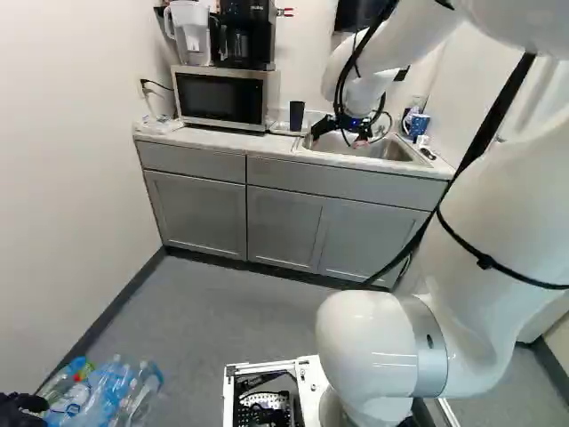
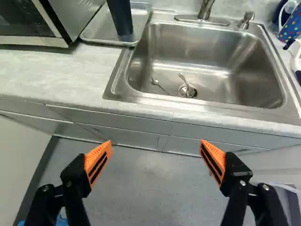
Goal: Rinse the cup and place it in the tray
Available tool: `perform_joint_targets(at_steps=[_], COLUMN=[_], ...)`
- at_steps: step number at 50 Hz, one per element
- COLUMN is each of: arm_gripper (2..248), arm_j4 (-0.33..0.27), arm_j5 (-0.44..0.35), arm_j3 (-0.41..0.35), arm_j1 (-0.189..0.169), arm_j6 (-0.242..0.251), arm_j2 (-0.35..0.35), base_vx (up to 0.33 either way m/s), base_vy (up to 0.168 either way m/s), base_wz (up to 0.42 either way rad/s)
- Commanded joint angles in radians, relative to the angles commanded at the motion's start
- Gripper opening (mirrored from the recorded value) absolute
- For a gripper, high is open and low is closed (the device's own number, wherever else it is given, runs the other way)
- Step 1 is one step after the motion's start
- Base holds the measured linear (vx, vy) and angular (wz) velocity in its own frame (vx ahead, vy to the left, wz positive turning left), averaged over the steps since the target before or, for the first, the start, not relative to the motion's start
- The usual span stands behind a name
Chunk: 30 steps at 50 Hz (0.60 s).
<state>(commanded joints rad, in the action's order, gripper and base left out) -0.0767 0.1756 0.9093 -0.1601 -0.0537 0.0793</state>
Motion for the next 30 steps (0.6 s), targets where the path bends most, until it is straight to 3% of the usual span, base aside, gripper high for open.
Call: perform_joint_targets(at_steps=[30], arm_gripper=[247], arm_j4=[0.024], arm_j5=[-0.327], arm_j3=[-0.256], arm_j1=[0.050], arm_j6=[0.017], arm_j2=[0.062], base_vx=[0.000], base_vy=[0.000], base_wz=[0.000])
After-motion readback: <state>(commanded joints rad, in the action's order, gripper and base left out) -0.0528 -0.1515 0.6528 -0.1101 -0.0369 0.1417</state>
